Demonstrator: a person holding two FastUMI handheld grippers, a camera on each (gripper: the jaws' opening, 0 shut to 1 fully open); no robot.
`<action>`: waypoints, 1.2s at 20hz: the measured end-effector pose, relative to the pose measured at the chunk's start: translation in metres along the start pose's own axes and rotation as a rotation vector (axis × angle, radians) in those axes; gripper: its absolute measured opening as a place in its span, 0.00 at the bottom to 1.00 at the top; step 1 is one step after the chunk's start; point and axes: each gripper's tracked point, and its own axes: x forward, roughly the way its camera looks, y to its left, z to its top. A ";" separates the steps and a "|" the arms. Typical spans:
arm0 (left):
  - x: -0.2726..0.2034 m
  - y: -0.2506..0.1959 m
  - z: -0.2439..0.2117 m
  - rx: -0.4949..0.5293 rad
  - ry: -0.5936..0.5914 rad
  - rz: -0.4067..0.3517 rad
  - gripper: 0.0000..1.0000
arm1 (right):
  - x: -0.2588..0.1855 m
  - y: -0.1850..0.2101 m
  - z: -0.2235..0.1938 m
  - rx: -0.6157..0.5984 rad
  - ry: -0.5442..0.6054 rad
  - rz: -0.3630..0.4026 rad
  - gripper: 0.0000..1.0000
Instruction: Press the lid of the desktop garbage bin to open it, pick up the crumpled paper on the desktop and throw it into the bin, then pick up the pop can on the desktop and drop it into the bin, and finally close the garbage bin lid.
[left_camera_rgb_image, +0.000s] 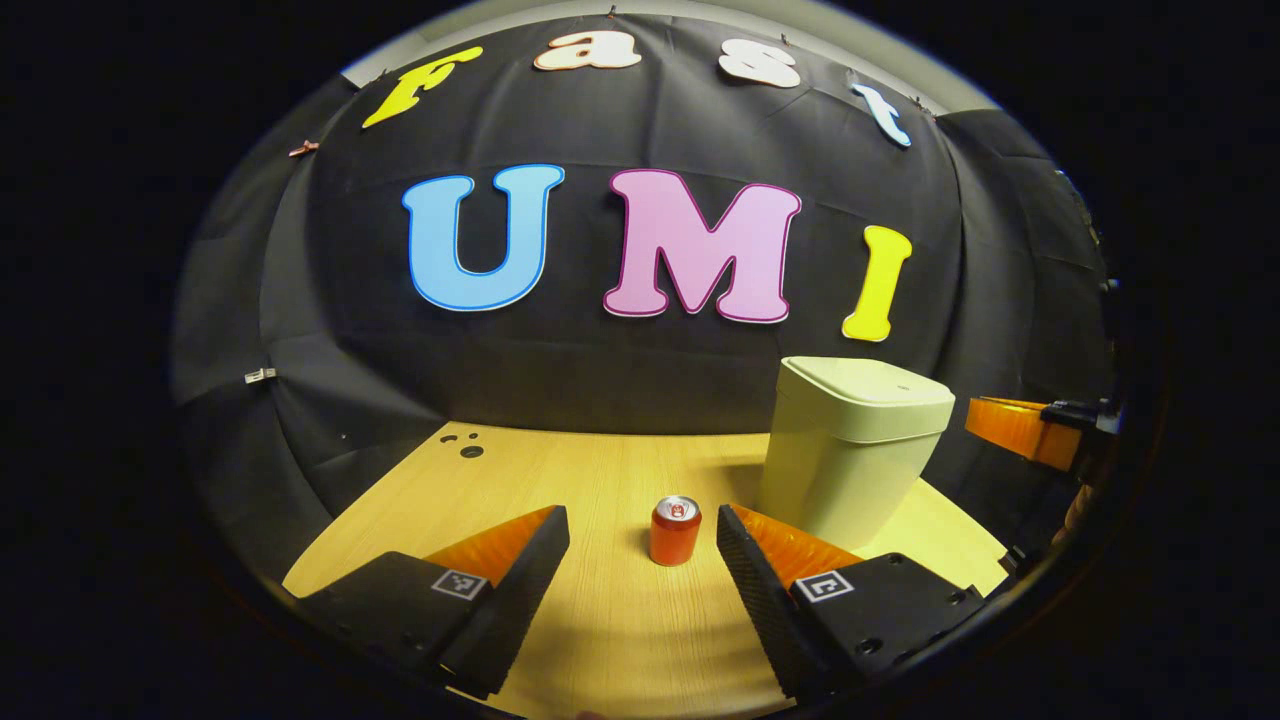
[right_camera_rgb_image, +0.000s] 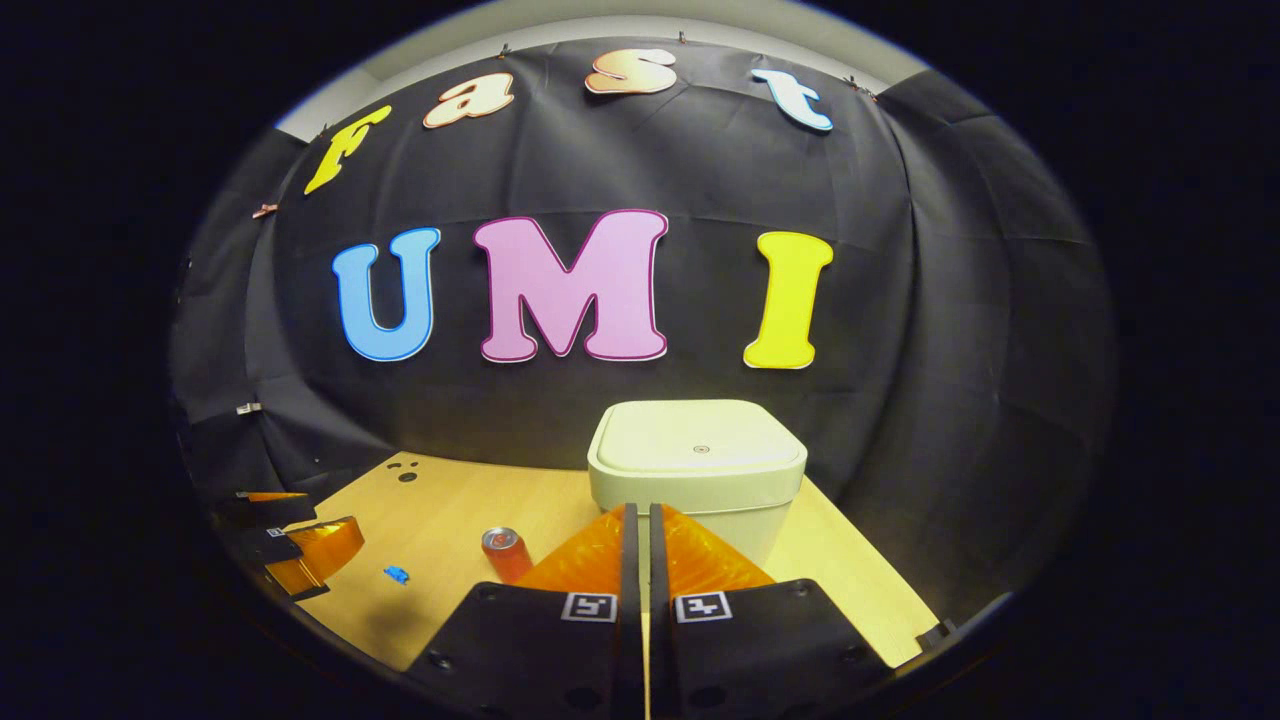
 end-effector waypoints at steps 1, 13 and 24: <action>0.000 0.000 0.000 -0.001 0.001 -0.001 0.96 | 0.002 0.004 -0.002 0.002 0.009 0.020 0.06; 0.009 0.004 -0.005 -0.007 0.018 0.012 0.96 | 0.009 0.029 0.010 -0.011 0.047 0.172 0.05; 0.016 0.013 -0.015 -0.018 0.042 0.045 0.96 | 0.073 -0.028 0.056 0.004 0.052 0.077 0.05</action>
